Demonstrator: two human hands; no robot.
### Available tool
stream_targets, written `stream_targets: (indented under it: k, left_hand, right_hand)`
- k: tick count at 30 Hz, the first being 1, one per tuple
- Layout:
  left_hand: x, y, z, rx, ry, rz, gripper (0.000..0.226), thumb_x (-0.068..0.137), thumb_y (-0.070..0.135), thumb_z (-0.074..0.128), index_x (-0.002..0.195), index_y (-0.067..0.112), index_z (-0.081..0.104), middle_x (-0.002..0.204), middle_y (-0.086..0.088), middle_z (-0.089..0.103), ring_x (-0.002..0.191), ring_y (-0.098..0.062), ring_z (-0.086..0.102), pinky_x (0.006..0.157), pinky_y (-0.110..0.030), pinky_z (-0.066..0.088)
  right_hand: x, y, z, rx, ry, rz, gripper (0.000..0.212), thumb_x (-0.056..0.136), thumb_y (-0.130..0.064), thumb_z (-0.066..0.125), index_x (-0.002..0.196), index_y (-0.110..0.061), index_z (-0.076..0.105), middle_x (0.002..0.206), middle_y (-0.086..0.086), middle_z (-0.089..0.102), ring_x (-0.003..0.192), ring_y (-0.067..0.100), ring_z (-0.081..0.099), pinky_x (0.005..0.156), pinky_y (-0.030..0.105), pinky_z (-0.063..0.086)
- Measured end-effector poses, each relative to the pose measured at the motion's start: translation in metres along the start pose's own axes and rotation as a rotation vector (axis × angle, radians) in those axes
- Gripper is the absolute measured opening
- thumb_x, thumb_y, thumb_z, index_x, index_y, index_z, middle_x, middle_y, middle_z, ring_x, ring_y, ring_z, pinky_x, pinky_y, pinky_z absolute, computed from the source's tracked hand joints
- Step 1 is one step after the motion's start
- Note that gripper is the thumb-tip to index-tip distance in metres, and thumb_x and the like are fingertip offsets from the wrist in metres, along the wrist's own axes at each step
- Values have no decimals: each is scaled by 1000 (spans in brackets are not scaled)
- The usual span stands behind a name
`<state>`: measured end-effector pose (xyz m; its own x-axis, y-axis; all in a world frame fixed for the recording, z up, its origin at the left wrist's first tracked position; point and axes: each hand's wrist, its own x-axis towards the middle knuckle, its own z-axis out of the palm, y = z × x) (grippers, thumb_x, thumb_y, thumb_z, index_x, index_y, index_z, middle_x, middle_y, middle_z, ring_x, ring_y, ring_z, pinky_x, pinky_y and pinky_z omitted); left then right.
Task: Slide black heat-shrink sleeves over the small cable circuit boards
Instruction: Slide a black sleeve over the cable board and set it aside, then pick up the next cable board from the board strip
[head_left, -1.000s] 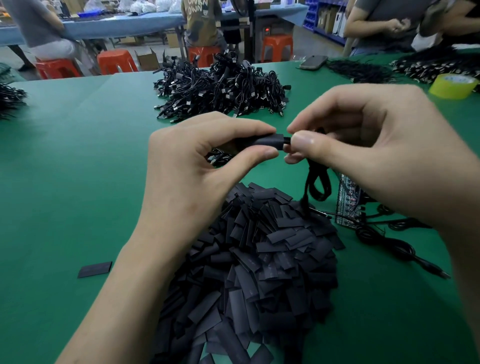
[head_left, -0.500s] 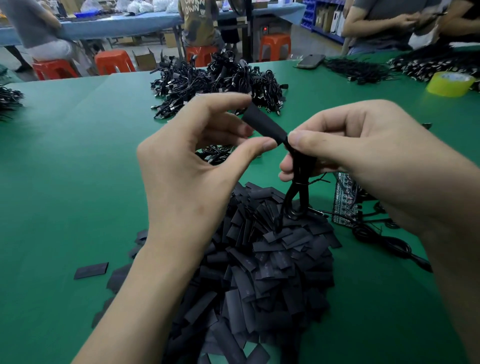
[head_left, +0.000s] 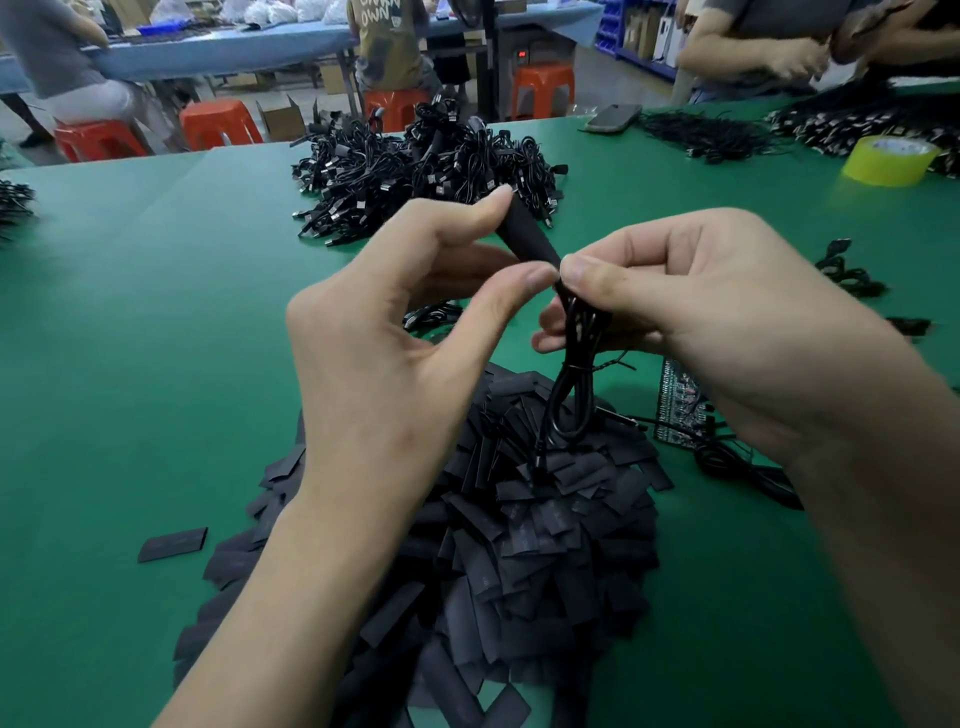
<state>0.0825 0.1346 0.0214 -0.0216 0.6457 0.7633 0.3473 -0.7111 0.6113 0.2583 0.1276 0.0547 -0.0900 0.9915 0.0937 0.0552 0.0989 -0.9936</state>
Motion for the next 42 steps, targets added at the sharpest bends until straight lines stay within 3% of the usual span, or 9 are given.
stream_targets:
  k: [10, 13, 17, 20, 25, 28, 34, 37, 42]
  left_hand:
    - [-3, -8, 7, -298, -342, -422, 87, 86, 34, 77, 159, 27, 30, 125, -2, 70, 109, -11, 72, 95, -28, 57]
    - [-9, -10, 11, -186, -672, -503, 45, 87, 46, 74, 123, 20, 69, 101, -16, 76, 93, -31, 75, 92, -47, 59]
    - [-9, -17, 10, -296, -624, -564, 26, 96, 30, 66, 108, 8, 71, 68, 2, 69, 55, -9, 59, 56, -16, 48]
    - [-4, -28, 1, -83, -558, -502, 22, 100, 34, 62, 101, 13, 69, 64, 10, 56, 51, -2, 44, 52, -18, 34]
    - [2, -54, -16, 271, -463, -586, 28, 102, 35, 58, 126, 24, 66, 105, 8, 71, 100, -12, 64, 93, -36, 51]
    - [14, -75, -15, 433, -446, -593, 38, 104, 30, 55, 141, 19, 59, 120, 4, 70, 111, -14, 61, 90, -24, 46]
    - [47, -103, 6, 734, -637, -585, 64, 103, 33, 58, 157, 8, 35, 153, -19, 45, 143, -33, 40, 119, -40, 32]
    - [42, -89, 12, 772, -606, -456, 61, 99, 39, 62, 153, 14, 45, 148, -15, 46, 141, -31, 38, 118, -43, 33]
    - [19, -45, 23, 618, -792, -372, 26, 95, 39, 69, 120, 31, 73, 104, 10, 62, 91, -7, 59, 87, -23, 41]
  right_hand:
    - [3, -3, -2, 116, 94, 7, 12, 95, -18, 67, 86, -11, 72, 84, 7, 79, 76, 14, 75, 70, 29, 62]
    - [2, -3, -3, 148, 137, -44, 14, 98, -12, 64, 86, -7, 69, 81, 9, 78, 78, 20, 78, 58, 16, 55]
    - [5, -2, -8, -89, 172, -72, 13, 98, -21, 66, 91, -13, 74, 85, 2, 79, 85, 15, 77, 76, 28, 62]
    - [7, -1, -20, -335, 226, -84, 11, 97, -34, 66, 95, -25, 73, 92, -3, 78, 89, 7, 74, 91, 36, 58]
    - [7, 0, -39, -581, 200, -57, 15, 92, -45, 69, 91, -31, 73, 90, -8, 76, 90, 12, 73, 94, 47, 56]
    - [6, 0, -47, -639, 151, -42, 16, 88, -51, 68, 93, -36, 73, 88, -15, 76, 88, 8, 72, 95, 46, 55]
    - [7, 4, -53, -785, 14, 52, 17, 89, -50, 65, 91, -35, 73, 86, -17, 73, 85, 1, 67, 83, 31, 53]
    - [11, 12, -55, -980, -73, 126, 11, 93, -39, 68, 89, -31, 73, 84, -18, 70, 81, -1, 64, 69, 21, 46]
    - [20, 39, -51, -1253, -245, 301, 16, 94, -33, 71, 106, -23, 75, 107, -3, 72, 101, 19, 65, 95, 34, 52]
